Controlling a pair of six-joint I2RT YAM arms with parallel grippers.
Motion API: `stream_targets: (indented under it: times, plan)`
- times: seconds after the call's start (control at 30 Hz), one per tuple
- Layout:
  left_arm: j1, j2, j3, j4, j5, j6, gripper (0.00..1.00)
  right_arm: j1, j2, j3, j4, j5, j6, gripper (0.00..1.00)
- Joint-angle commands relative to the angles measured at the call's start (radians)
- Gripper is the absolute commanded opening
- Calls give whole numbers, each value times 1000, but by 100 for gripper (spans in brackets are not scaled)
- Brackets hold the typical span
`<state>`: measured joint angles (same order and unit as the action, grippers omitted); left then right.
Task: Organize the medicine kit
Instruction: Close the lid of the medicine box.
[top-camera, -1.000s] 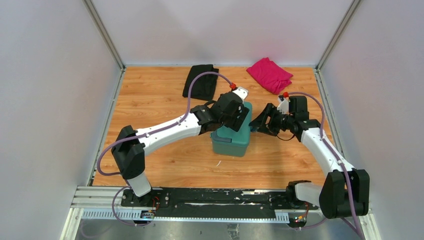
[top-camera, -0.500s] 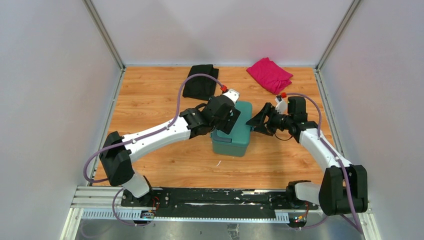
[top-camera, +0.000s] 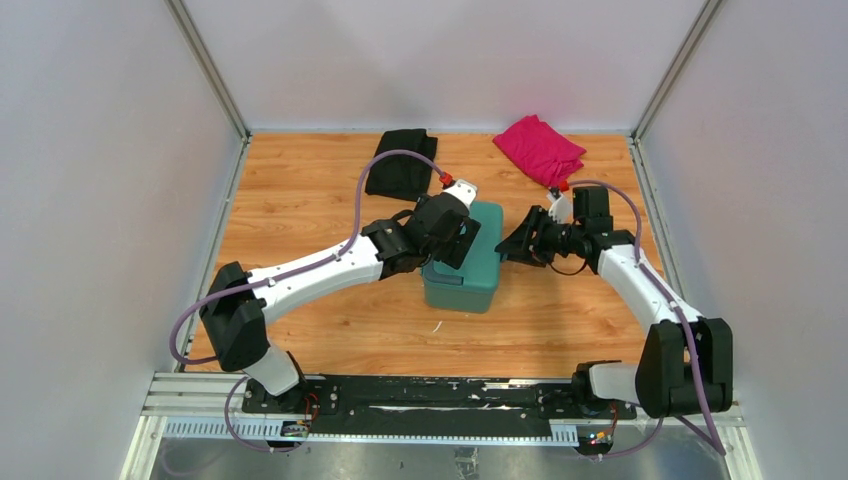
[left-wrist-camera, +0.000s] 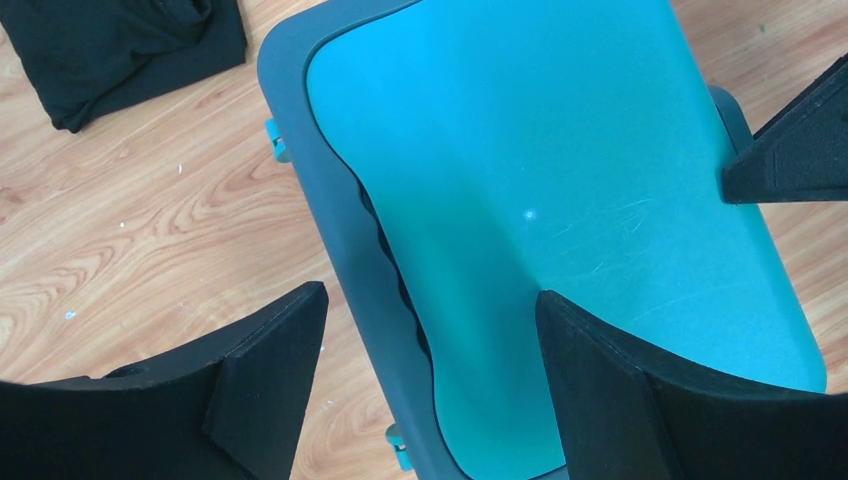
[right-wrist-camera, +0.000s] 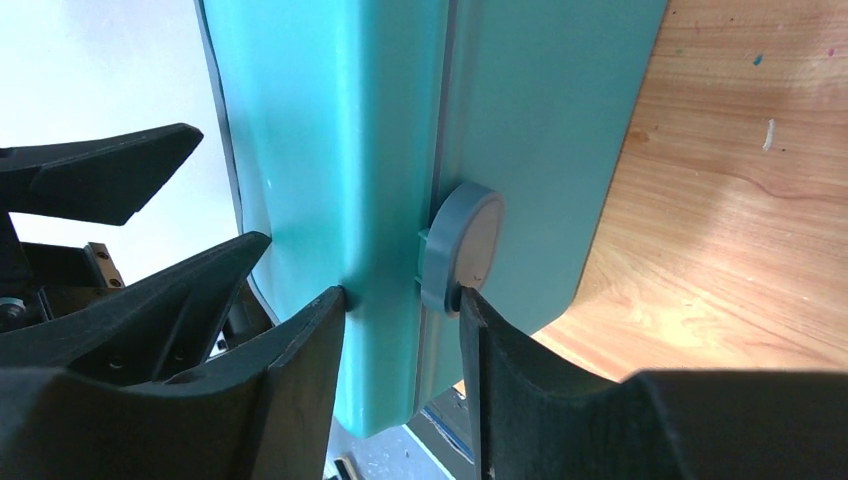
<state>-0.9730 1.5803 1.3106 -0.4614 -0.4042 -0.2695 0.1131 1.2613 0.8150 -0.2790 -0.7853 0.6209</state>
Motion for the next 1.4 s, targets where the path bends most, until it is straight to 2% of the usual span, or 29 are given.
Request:
stream_targets:
  times: [0.0, 0.33, 0.57, 0.83, 1.17, 1.27, 1.37]
  plan:
    - [-9, 37, -12, -34, 1, 0, 81, 39, 26, 41, -125, 79, -72, 46]
    - [-10, 46, -14, -25, 2, 1, 81, 108, 55, 114, -226, 180, -107, 44]
    - [-9, 52, -7, -24, 5, 9, 81, 114, 60, 121, -230, 183, -106, 44]
    - [-9, 57, -7, -23, 8, 7, 81, 114, 81, 98, -177, 132, -89, 55]
    - [-9, 61, -7, -23, 13, 2, 81, 115, 95, 56, -83, 69, -61, 58]
    - [-10, 57, -2, -26, 22, 0, 81, 112, 85, 51, -83, 84, -64, 62]
    - [-9, 49, 33, -43, 36, 6, 81, 108, 46, 74, -143, 171, -87, 66]
